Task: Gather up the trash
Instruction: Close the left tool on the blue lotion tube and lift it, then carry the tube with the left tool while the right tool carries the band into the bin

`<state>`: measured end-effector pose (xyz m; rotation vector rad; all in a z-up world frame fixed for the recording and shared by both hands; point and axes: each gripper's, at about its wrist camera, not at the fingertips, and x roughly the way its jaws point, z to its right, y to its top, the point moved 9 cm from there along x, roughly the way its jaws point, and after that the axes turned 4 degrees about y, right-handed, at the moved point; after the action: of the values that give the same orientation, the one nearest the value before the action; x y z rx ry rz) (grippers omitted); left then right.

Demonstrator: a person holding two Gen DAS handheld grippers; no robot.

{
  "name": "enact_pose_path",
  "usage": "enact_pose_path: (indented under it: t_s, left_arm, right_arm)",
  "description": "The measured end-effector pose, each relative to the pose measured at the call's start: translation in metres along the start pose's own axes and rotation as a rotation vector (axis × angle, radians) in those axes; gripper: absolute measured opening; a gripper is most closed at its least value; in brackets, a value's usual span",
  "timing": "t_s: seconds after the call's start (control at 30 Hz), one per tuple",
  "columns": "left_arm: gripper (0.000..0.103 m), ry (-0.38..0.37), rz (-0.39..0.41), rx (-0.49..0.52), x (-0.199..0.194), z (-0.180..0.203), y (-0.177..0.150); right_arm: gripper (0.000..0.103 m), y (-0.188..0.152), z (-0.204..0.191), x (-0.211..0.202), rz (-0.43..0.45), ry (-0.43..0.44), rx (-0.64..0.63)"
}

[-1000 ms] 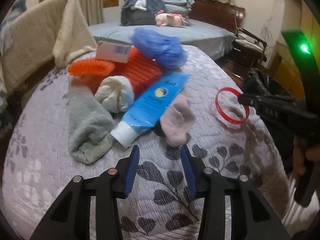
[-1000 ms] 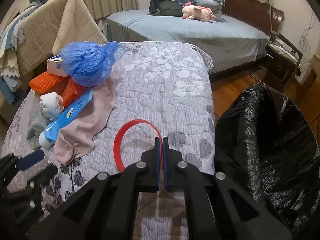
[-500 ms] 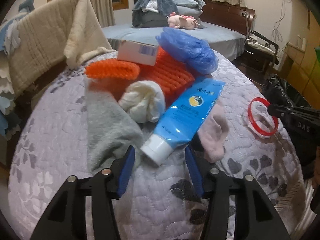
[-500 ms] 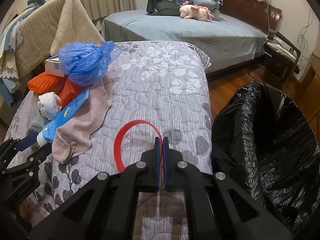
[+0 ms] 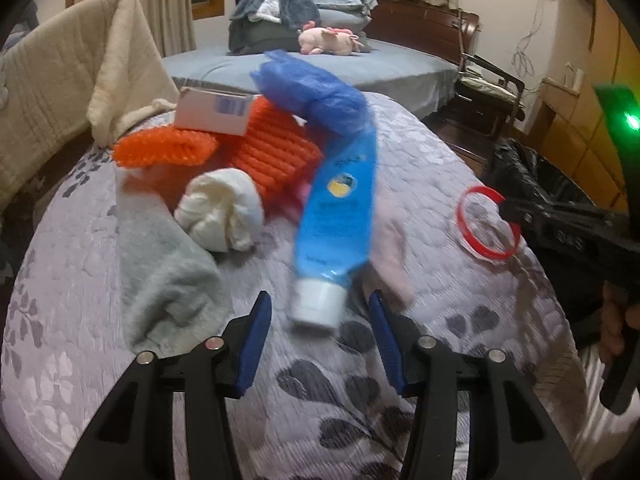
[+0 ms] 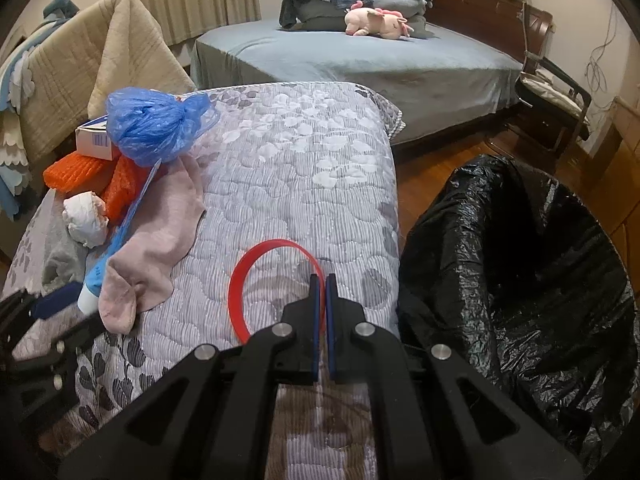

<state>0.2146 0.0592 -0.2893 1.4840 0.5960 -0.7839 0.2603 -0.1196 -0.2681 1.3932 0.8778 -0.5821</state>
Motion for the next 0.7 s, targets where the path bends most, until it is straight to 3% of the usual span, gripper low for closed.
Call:
enact_pose_path:
  t_s: [0.23,0.43,0.7]
  left_arm:
    - [0.05,-0.053,-0.029,-0.017,0.016,0.003,0.007]
    - [0.033,-0.092,-0.032,-0.044,0.021,0.006,0.013]
    - [0.031,-0.065,0.012,-0.072,-0.003,0.002,0.015]
  right_arm:
    - [0.003,-0.002,-0.001,0.0,-0.003,0.001,-0.001]
    - [0.003,0.0,-0.001,-0.001,-0.002,0.002,0.0]
    - [0.003,0.001,-0.004,-0.007,0.005,0.018,0.001]
